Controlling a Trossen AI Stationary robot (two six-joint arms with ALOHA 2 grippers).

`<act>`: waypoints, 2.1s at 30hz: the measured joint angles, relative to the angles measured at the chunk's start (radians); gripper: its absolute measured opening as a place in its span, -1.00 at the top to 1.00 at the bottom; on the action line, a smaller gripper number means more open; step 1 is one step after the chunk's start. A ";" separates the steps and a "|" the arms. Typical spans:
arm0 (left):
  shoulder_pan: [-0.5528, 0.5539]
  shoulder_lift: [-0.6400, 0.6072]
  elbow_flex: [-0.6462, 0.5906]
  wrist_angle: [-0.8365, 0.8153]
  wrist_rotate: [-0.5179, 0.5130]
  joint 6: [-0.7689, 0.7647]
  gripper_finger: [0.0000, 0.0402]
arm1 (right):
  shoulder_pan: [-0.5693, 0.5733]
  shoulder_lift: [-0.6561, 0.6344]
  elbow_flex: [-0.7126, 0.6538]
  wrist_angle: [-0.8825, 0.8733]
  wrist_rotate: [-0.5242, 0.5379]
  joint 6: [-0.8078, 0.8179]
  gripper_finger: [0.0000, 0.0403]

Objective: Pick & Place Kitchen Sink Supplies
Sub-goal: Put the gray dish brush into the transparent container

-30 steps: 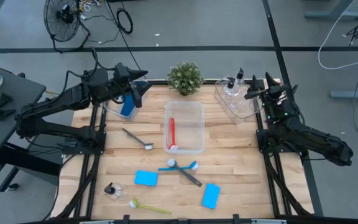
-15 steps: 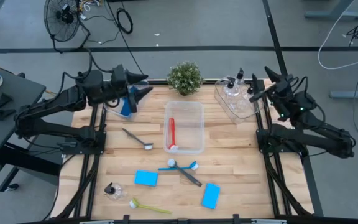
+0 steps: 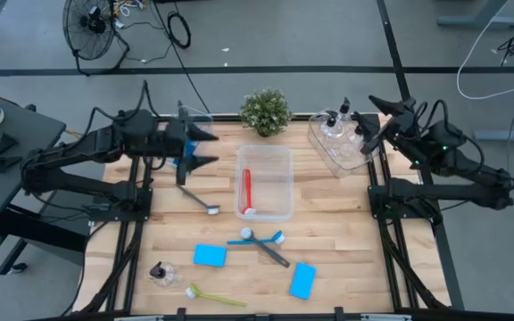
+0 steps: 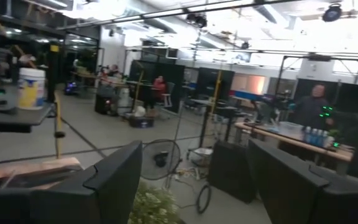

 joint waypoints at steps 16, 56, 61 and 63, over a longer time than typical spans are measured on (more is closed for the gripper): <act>-0.115 0.035 0.000 -0.485 0.019 0.005 -0.32 | 0.108 0.135 0.038 -0.006 0.003 0.002 -0.45; -0.141 0.479 -0.029 -0.807 -0.041 0.283 -0.32 | 0.123 0.181 0.038 -0.003 0.000 0.024 -0.45; -0.141 0.480 -0.108 -0.751 -0.038 0.273 -0.32 | 0.123 0.181 0.038 -0.003 0.000 0.024 -0.45; -0.141 0.479 -0.135 -0.734 -0.039 0.266 -0.32 | 0.123 0.181 0.038 -0.003 0.000 0.024 -0.45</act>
